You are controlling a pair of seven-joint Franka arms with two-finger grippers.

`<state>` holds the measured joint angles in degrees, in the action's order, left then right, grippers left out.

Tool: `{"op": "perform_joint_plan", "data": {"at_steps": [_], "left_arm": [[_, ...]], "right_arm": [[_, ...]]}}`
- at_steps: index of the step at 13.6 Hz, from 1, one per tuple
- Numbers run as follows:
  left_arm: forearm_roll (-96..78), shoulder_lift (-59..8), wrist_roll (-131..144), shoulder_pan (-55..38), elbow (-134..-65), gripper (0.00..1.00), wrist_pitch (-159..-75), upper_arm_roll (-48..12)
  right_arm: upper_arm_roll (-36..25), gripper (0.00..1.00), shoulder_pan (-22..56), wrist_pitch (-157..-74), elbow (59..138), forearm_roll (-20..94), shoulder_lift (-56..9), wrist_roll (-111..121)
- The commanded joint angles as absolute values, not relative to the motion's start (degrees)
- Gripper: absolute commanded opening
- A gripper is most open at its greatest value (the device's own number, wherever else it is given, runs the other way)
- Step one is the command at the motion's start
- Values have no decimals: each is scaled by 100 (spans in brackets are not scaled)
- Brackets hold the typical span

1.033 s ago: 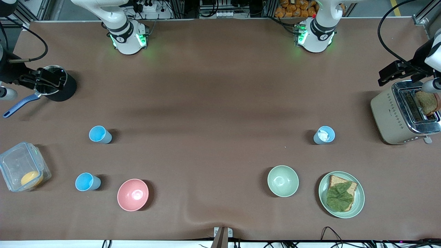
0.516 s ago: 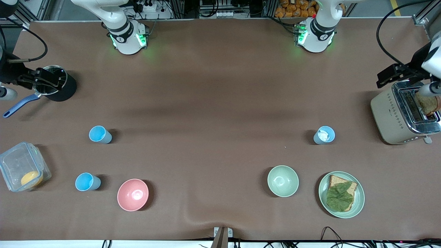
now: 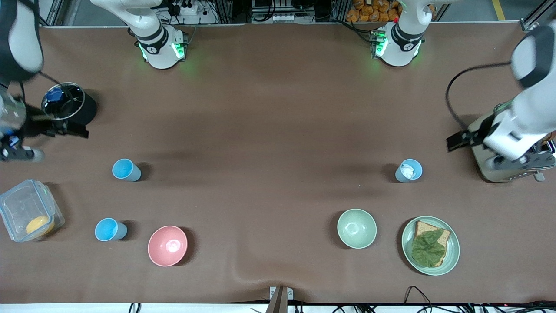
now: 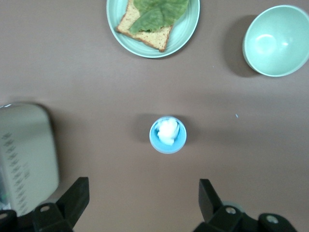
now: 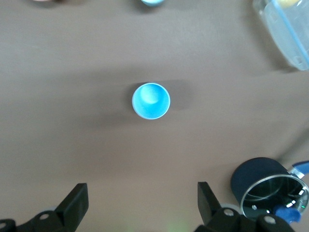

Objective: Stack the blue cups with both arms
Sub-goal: 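Reach the right gripper and the left gripper toward the two blue cups, then grasp the blue cup with the right gripper while the left gripper grasps the tissue cup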

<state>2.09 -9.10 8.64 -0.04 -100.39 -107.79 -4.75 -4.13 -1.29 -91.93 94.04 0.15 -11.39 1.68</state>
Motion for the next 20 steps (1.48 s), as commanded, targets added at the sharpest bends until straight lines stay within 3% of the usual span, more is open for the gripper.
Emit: {"op": "perform_joint_plan", "data": {"at_steps": [1, 6, 11, 12, 13, 16, 17, 18, 20], "left_arm": [[149, -851, 668, 114, -11229, 100, -12098, -492], [158, -1668, 554, 308, -11601, 100, -13007, -492], [158, -2170, 519, 316, -11628, 100, -13253, -501], [158, -2275, 519, 316, -11628, 92, -13332, -501], [158, -2320, 519, 308, -11628, 77, -13385, -501], [106, -2408, 519, 264, -11610, 0, -13403, -536], [88, -2434, 536, 238, -11593, 0, -13403, -571], [88, -2435, 571, 237, -11575, 0, -13403, -667], [79, -2426, 641, 246, -11514, 0, -13403, -913]], "right_arm": [[-369, 100, -298, -9455, 9299, 18, -1896, 246], [-360, 100, -492, -10721, 9633, 18, -2705, 544], [-360, 100, -492, -10837, 9642, 9, -3163, 580], [-369, 100, -475, -10820, 9650, 9, -3199, 580], [-369, 100, -475, -10819, 9650, -9, -3251, 580], [-360, 100, -483, -10854, 9642, -9, -3418, 580], [-360, 100, -492, -10881, 9633, -9, -3480, 580], [-360, 92, -492, -10907, 9642, -9, -3507, 580], [-360, 0, -466, -10907, 9642, -9, -3542, 606]]}}
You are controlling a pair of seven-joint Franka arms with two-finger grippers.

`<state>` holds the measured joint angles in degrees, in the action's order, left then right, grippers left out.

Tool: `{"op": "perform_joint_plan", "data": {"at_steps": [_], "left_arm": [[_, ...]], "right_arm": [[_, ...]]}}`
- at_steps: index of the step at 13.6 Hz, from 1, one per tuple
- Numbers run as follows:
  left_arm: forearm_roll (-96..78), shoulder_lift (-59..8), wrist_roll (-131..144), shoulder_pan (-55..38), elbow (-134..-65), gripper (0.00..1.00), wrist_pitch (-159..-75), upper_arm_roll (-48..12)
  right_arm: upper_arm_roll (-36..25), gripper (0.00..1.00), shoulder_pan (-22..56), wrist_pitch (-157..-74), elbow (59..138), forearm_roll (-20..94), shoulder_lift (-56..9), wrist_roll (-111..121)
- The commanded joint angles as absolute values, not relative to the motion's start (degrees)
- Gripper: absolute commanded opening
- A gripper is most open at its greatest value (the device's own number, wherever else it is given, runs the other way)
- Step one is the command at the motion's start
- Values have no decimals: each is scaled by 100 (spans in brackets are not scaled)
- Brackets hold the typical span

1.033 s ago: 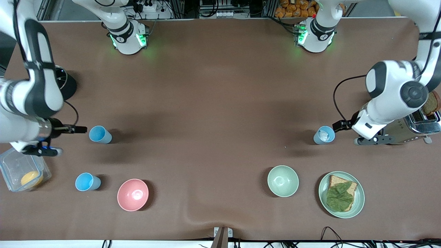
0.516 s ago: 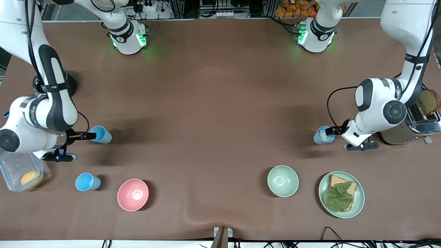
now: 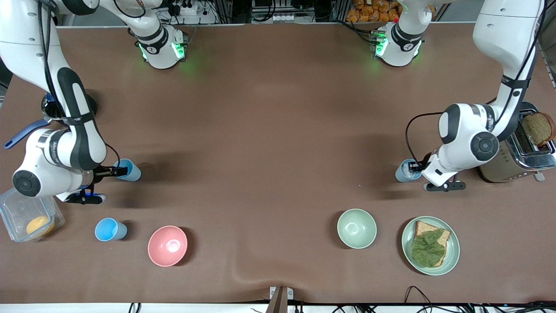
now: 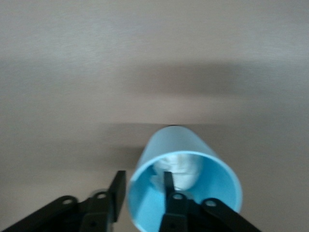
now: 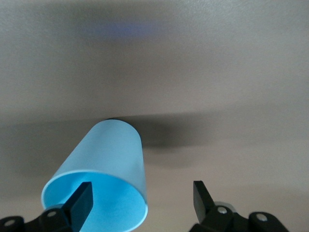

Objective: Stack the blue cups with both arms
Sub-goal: 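Grasp the blue cup with the right gripper while the left gripper grasps the tissue cup, then carry both cups to mid-table and set the tissue cup down with the left gripper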

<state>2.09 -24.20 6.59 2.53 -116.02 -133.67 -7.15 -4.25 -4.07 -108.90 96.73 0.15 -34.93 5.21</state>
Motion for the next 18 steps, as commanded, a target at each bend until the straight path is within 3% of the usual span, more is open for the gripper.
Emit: {"op": "perform_joint_plan", "data": {"at_steps": [1, 6, 18], "left_arm": [[79, -2426, 659, 229, -11444, 0, -13403, -1018], [70, -2636, 1939, -95, -10873, 0, -13395, -1705], [149, -3972, 5527, -2767, -9159, 0, -13395, -1679]], "right_arm": [[-360, 0, -466, -10916, 9633, -9, -3542, 685], [-360, 0, -431, -10925, 9642, -9, -3533, 712], [-211, 0, 43, -10257, 9220, 412, -2839, 1257]]}}
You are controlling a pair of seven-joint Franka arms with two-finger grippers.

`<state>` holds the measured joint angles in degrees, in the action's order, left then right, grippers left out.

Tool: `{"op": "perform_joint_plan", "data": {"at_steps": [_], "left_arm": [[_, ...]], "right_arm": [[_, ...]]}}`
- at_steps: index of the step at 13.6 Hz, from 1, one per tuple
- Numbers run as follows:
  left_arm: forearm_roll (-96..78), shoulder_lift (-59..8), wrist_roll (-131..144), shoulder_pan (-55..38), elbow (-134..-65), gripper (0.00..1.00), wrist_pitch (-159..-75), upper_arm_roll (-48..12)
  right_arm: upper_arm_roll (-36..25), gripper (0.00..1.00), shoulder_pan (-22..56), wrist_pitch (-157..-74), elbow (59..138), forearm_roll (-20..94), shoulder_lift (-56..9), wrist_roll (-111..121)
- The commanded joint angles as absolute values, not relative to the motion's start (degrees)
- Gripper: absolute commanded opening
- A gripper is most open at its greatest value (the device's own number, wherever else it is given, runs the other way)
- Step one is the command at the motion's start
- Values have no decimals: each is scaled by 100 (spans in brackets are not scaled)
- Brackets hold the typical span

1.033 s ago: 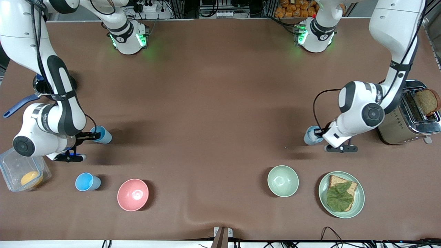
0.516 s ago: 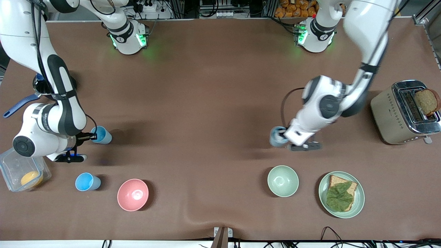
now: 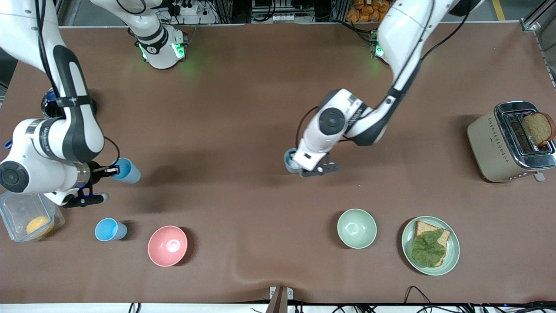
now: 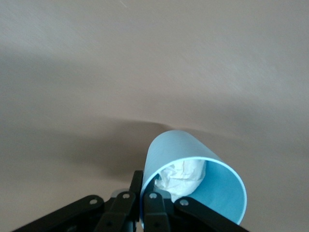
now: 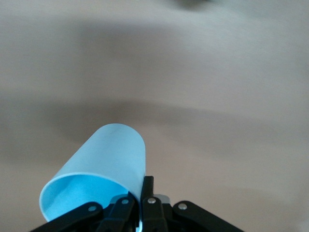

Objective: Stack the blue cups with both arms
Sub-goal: 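Carry both cups to mid-table and set the tissue cup down with the left gripper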

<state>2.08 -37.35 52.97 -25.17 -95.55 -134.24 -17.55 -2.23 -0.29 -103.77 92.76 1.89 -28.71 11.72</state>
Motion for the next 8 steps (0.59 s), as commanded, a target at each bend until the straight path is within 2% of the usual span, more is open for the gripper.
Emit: {"op": "perform_joint_plan", "data": {"at_steps": [1, 7, 8], "left_arm": [[141, -4016, 5668, -2873, -9089, 0, -13403, -1679], [158, -4262, 5836, -3181, -8904, 0, -13412, -1670], [158, -4263, 5836, -3216, -8903, 31, -13412, -1661]], "right_arm": [[-211, 0, 192, -10100, 9141, 430, -2848, 1222], [-211, 0, 974, -10019, 8974, 984, -2909, 328], [-211, 0, 1132, -10011, 8965, 1071, -2909, 108]]}}
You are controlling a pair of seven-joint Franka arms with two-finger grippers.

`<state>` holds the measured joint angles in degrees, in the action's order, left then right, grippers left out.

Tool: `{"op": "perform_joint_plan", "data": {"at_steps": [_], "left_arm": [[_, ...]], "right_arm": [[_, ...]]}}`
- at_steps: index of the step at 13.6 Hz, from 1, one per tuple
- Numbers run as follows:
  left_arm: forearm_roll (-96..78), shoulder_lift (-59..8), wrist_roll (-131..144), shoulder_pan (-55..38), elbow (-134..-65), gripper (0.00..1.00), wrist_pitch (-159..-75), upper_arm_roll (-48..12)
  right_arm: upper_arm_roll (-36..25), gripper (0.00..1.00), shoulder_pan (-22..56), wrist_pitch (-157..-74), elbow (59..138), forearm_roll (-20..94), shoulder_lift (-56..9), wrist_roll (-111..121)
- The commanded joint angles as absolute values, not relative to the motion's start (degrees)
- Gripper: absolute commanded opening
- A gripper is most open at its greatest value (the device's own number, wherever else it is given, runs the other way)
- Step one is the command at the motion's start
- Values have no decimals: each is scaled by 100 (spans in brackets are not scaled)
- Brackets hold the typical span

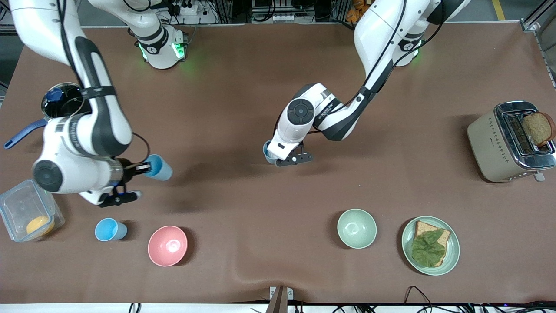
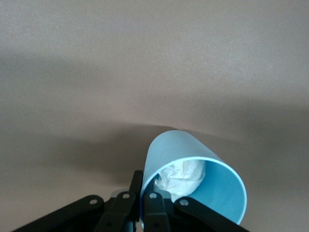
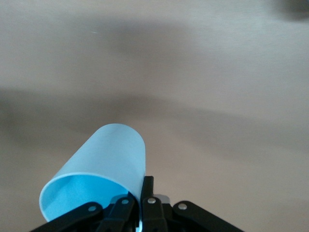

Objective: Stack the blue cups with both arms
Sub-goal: 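Carry both cups to mid-table and set the tissue cup down with the left gripper, then move the right gripper's cup over the tissue cup while the left gripper withdraws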

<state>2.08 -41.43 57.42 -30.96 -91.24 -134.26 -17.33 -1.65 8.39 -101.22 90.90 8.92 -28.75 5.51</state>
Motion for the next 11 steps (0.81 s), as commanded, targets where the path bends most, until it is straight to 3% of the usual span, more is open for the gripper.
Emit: {"op": "perform_joint_plan", "data": {"at_steps": [1, 2, 4, 11], "left_arm": [[158, -4254, 5836, -3208, -8903, 94, -13403, -1661], [158, -4167, 5827, -3165, -8903, 100, -13403, -1661], [176, -3773, 5827, -2946, -8921, 100, -13290, -1565], [264, -1778, 4830, -1646, -8903, 100, -11428, -1556]], "right_arm": [[-211, 0, 1264, -10011, 8965, 1081, -2909, -129], [-211, 0, 1396, -10019, 8965, 1090, -2918, -358], [-211, 0, 1555, -9958, 8956, 1247, -2900, -719], [-211, 0, 2477, -9905, 8754, 1730, -2962, -2301]]}}
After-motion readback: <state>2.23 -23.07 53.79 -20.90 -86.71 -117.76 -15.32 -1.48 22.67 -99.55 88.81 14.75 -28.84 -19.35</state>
